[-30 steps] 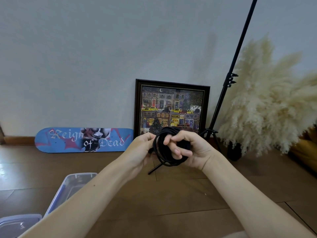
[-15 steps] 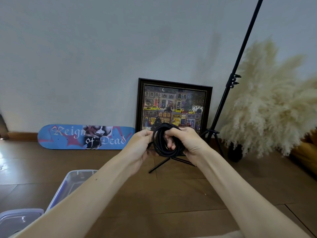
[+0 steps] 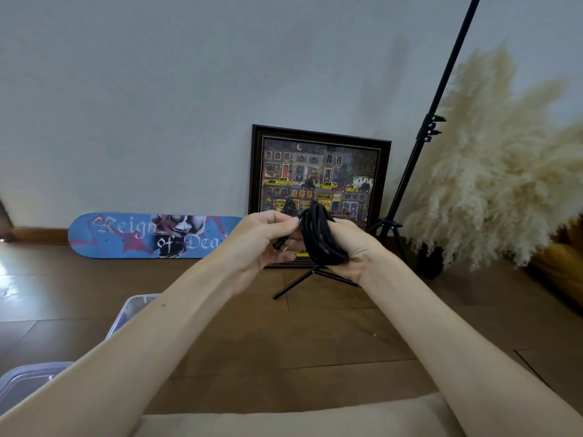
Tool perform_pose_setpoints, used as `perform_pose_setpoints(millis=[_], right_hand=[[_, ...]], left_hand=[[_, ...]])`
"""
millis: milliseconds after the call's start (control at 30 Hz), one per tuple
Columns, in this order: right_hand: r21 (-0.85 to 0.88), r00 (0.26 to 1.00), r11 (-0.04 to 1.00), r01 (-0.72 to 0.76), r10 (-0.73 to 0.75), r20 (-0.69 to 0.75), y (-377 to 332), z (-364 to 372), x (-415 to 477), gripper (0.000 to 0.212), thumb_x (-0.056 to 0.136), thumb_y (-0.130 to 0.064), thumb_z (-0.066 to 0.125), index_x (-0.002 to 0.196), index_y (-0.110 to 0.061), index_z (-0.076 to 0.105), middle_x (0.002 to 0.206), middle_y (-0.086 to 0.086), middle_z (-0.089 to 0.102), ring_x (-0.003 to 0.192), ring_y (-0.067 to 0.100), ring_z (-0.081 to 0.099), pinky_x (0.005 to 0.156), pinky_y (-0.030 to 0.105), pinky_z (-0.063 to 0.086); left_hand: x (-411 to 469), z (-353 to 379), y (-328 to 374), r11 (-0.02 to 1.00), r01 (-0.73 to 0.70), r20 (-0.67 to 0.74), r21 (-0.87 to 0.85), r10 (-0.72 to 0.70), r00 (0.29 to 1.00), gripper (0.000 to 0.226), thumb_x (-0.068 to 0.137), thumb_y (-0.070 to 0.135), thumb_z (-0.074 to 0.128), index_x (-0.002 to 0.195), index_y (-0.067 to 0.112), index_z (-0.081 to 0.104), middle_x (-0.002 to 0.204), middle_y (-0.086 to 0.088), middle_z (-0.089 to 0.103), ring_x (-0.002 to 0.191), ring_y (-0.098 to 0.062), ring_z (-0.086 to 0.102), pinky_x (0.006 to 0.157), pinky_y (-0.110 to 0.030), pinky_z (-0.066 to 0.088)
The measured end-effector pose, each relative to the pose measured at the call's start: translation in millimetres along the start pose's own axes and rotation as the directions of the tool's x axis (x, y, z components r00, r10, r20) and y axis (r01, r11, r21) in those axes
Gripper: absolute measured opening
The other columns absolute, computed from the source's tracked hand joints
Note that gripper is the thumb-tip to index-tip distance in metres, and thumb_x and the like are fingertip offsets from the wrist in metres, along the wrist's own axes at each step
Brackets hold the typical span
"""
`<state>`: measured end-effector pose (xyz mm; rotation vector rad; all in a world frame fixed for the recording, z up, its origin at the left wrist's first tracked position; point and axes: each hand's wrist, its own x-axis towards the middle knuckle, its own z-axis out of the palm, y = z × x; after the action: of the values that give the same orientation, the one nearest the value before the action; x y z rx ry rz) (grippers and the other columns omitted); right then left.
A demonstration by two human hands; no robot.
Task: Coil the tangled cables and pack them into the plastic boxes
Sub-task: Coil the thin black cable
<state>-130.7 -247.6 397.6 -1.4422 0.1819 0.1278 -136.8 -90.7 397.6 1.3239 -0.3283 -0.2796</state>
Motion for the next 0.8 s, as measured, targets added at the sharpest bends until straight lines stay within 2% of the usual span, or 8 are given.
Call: perform_pose_setpoints(millis=[100,167,233,367,500,633,733,800], right_hand=[[0.087,0.998,0.995,-0.058,0.057,0.009,-3,1,-1,0.020,0.091,-0.014,0.061,0.099,0.002,0.068,0.088,0.018,0.070,0.074,0.023,0.069,0.049,0.023,0.052],[0.108,0.998,0.993,-0.044,0.048,-0.032,-3,2,0,0.032,0.088,-0.014,0.066,0.114,0.004,0.066,0.106,0.024,0.060,0.093,0.032,0.057,0.066,0.029,0.049],[0.136,0.997,0.990,-0.039,0.048,-0.066,0,3,1,0.034,0.086,-0.014,0.068,0.115,0.005,0.065,0.107,0.024,0.049,0.096,0.031,0.044,0.068,0.030,0.042],[0.146,0.997,0.988,-0.050,0.058,-0.049,-1,0,0,0.011,0.090,-0.010,0.061,0.088,-0.001,0.066,0.077,0.015,0.050,0.067,0.021,0.046,0.052,0.025,0.045],[0.297,0.992,0.947,-0.126,0.112,0.063,0,-4,-7,0.028,0.090,-0.010,0.056,0.064,-0.002,0.063,0.054,0.006,0.057,0.046,0.013,0.056,0.040,0.018,0.048],[0.388,0.969,0.895,-0.220,0.152,0.197,-3,-9,-11,0.021,0.055,-0.012,0.082,0.056,-0.002,0.064,0.051,0.004,0.056,0.042,0.013,0.056,0.041,0.018,0.047],[0.390,0.951,0.885,-0.255,0.157,0.266,-5,-17,-6,0.055,0.012,-0.002,0.096,0.060,-0.001,0.070,0.055,0.001,0.057,0.050,0.007,0.050,0.048,0.018,0.049],[0.417,0.952,0.872,-0.256,0.151,0.267,-5,-18,-5,0.056,0.010,0.000,0.096,0.058,-0.003,0.067,0.052,-0.002,0.052,0.047,0.005,0.045,0.049,0.016,0.047]], left_hand=[[-2,-3,4,1.000,-0.005,0.054,0.019,0.004,0.999,0.008,0.092,0.012,0.056,0.093,0.007,0.062,0.089,-0.010,0.071,0.079,-0.017,0.067,0.062,-0.022,0.053],[-2,-3,5,0.998,-0.001,0.034,0.057,-0.001,0.999,0.007,0.092,0.011,0.056,0.091,0.008,0.063,0.088,-0.009,0.071,0.080,-0.017,0.067,0.066,-0.025,0.052],[-2,0,5,0.995,-0.001,0.006,0.099,0.000,1.000,0.008,0.092,0.011,0.057,0.086,0.011,0.062,0.084,-0.006,0.070,0.079,-0.017,0.065,0.067,-0.024,0.051],[-3,5,1,0.990,0.012,-0.036,0.141,-0.007,0.999,0.012,0.091,0.013,0.059,0.080,0.014,0.059,0.078,-0.001,0.063,0.077,-0.013,0.059,0.061,-0.021,0.049],[-6,5,3,0.989,0.025,-0.002,0.147,-0.025,1.000,0.008,0.089,0.016,0.063,0.081,0.016,0.061,0.078,-0.003,0.056,0.064,-0.012,0.045,0.046,-0.017,0.037],[-9,3,10,0.986,0.001,0.095,0.165,-0.017,0.995,0.005,0.088,0.013,0.064,0.087,0.015,0.059,0.075,-0.002,0.065,0.049,-0.007,0.042,0.043,-0.018,0.034],[-9,-6,20,0.935,-0.069,0.150,0.349,0.017,0.989,0.009,0.086,0.010,0.065,0.090,0.013,0.058,0.078,-0.007,0.066,0.047,-0.006,0.045,0.043,-0.017,0.036],[-9,-9,20,0.859,-0.142,0.162,0.493,0.070,0.984,0.012,0.086,0.006,0.065,0.087,0.013,0.056,0.077,-0.006,0.066,0.050,-0.005,0.050,0.044,-0.015,0.038]])
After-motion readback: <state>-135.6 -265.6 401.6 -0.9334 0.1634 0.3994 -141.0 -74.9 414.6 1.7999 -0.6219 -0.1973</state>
